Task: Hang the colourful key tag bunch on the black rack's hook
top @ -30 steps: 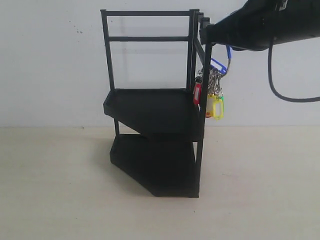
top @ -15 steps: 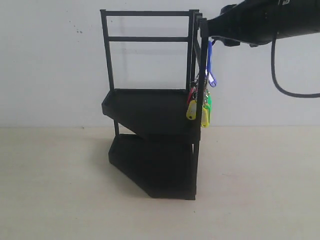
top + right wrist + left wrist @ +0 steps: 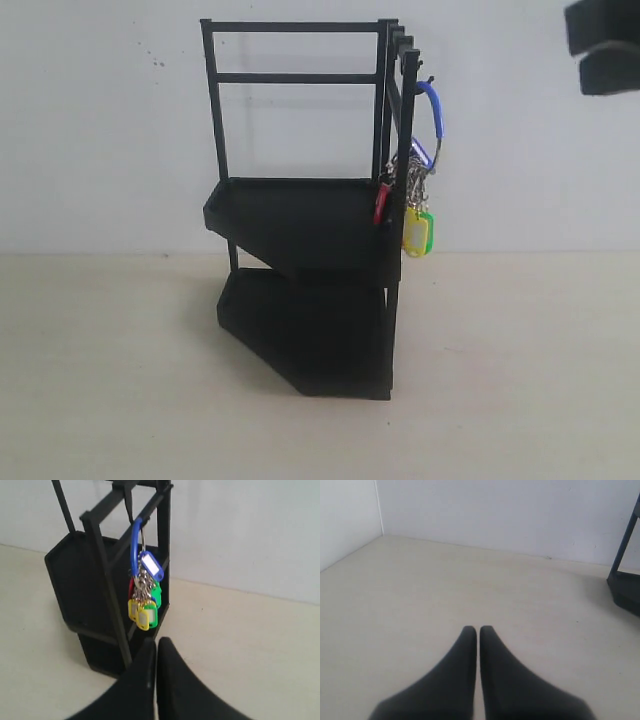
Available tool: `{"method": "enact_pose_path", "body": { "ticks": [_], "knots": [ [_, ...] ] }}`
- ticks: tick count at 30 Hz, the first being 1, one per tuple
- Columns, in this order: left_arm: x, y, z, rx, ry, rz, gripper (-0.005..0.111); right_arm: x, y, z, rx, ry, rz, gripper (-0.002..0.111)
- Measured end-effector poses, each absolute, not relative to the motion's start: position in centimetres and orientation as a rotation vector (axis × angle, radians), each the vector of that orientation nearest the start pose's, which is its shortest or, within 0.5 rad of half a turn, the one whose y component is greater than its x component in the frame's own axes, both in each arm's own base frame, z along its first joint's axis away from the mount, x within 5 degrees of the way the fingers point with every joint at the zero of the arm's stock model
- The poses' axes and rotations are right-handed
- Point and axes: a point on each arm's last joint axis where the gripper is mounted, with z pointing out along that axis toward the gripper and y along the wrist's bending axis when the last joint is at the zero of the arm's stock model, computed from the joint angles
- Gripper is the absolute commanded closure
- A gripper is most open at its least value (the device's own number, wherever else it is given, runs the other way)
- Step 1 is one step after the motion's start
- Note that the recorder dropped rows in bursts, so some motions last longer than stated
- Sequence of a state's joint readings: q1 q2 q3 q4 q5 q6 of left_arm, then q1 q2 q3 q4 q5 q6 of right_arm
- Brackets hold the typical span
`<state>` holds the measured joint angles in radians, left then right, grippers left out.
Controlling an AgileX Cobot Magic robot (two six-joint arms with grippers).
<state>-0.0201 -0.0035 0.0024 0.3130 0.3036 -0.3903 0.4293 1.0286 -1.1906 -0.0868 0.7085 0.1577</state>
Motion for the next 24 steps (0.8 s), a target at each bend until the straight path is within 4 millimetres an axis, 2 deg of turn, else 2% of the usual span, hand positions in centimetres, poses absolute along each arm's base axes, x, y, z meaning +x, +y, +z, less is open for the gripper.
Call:
{"method": "enact_pose_path", "body": {
  "ticks": [4,10,13,17,24],
  "knots": [
    [5.4,0.7,18.6,-0.129,1.767,0.002,0.102,16.7,7.1,40.6,-0.278,2.055,0.285,0.108],
    [5.4,0.7,18.6,-0.129,1.767,0.002,0.102,15.5,7.0,35.8,-0.195,2.218,0.367,0.108],
    [5.4,0.7,18.6,-0.129,1.767,0.002,0.102,15.1,7.2,34.0,-0.116,2.305,0.433,0.108],
    [5.4,0.7,18.6,-0.129,1.767,0.002,0.102,14.9,7.3,32.9,-0.072,2.354,0.460,0.108],
    [5.4,0.7,18.6,-0.129,1.767,0.002,0.102,15.1,7.4,33.0,-0.059,2.335,0.477,0.108]
  ]
}}
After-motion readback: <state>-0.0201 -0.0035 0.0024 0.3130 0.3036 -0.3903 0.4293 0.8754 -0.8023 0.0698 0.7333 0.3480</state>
